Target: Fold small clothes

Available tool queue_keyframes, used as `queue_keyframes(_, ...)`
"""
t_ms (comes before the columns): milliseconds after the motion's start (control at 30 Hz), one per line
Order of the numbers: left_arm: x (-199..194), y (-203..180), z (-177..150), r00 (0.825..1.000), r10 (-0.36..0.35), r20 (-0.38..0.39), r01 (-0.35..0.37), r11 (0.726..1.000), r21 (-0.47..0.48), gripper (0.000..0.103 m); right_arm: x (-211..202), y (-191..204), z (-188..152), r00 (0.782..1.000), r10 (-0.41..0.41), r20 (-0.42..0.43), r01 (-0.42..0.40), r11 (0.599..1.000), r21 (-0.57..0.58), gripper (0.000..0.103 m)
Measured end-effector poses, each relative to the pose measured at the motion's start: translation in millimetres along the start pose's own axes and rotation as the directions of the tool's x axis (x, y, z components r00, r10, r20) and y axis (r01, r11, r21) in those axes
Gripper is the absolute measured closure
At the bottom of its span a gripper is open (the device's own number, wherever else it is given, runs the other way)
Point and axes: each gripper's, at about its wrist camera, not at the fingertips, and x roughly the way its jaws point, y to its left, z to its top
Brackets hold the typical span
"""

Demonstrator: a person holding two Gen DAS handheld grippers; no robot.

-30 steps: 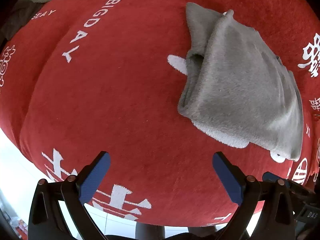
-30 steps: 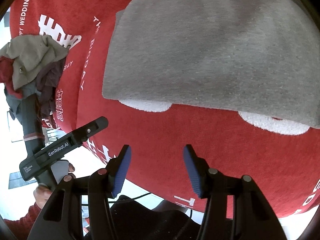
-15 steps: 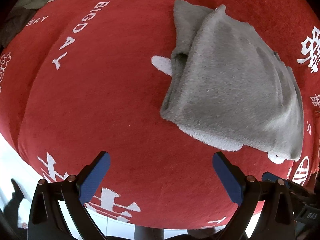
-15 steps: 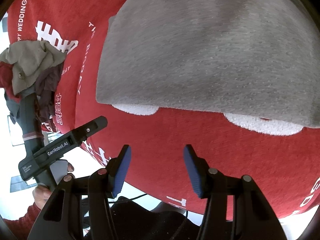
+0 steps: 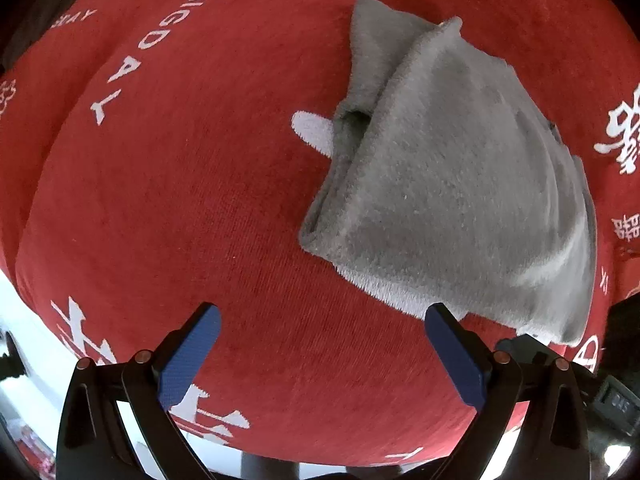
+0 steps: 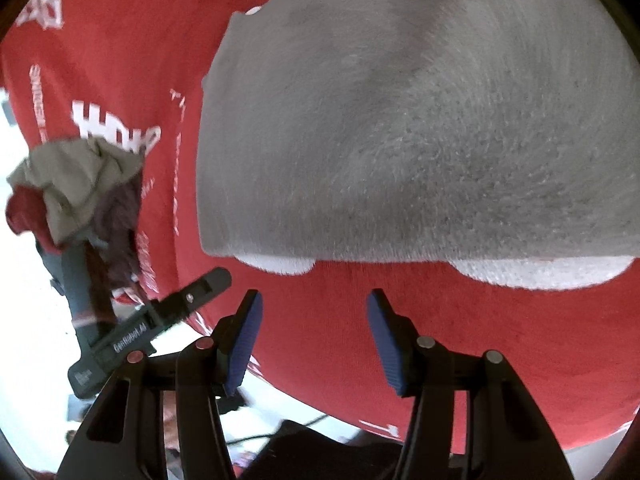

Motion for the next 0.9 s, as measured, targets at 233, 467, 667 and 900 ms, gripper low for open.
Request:
queue_keyframes(233,3,-8,6,0.999,-0.041,0.009,0.041,0.999,-0.009,0.001,12,-14,11,0.995,0.102,0.020,-0.104,0.989,0.102,0.045)
queue_keyframes(467,8,2,11,0.969,-0.246,0.020,0.247,0.964,-0.103,0.001,19,-23,16,0.974,0.211,0.083,-0.223,0.956,0.192,0.045)
queue_keyframes(667,19,2,12,0.911,-0.412,0.022,0.410,0.898,-0.160,0.001,28,-32,20,0.945,0.292,0.151,-0.325,0.897,0.299,0.066)
queue_keyframes(900,26,-17,20,0.857,-0.513,0.044,0.513,0.842,-0.167,0.001,6,-22,20,0.907,0.387,0.169,-0.417,0.884,0.213,0.094)
